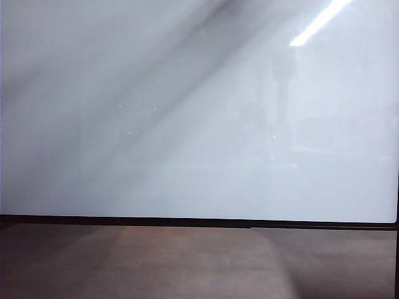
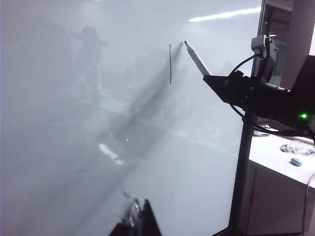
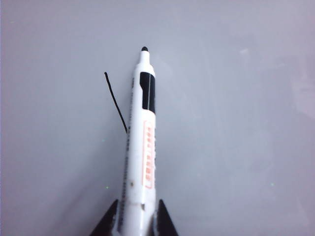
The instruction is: Reach to the right to find the marker pen, pick it up, and write the number 17 on the whiteboard.
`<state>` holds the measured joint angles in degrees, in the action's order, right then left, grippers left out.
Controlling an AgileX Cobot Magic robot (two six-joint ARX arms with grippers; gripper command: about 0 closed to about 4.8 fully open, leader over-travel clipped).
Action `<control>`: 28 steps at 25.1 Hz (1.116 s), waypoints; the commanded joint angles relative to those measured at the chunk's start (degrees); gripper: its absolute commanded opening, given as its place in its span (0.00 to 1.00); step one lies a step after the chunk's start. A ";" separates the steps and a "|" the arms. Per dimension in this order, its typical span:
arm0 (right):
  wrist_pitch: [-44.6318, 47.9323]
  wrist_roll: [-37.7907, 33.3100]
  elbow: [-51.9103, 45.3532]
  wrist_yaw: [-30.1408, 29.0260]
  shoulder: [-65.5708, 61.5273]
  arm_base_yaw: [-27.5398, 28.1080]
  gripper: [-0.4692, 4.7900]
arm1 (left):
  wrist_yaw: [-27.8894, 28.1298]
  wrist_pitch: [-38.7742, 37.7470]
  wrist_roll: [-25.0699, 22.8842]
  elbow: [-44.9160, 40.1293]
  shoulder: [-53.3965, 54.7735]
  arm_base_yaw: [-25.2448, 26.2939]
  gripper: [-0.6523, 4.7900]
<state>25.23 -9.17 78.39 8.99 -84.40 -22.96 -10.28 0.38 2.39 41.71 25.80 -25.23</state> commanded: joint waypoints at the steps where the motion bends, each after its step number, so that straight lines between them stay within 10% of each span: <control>1: 0.81 0.20 1.18 -0.11 -0.39 -0.04 0.08 | -0.02 0.57 -0.07 0.33 0.00 0.04 0.11; 28: -1.40 -1.33 1.03 1.40 -0.72 5.79 0.08 | -0.02 0.52 -0.07 0.31 0.15 3.56 0.11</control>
<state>24.51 -9.78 79.29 9.54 -85.23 -17.63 -10.33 0.23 2.39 41.71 26.00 -22.17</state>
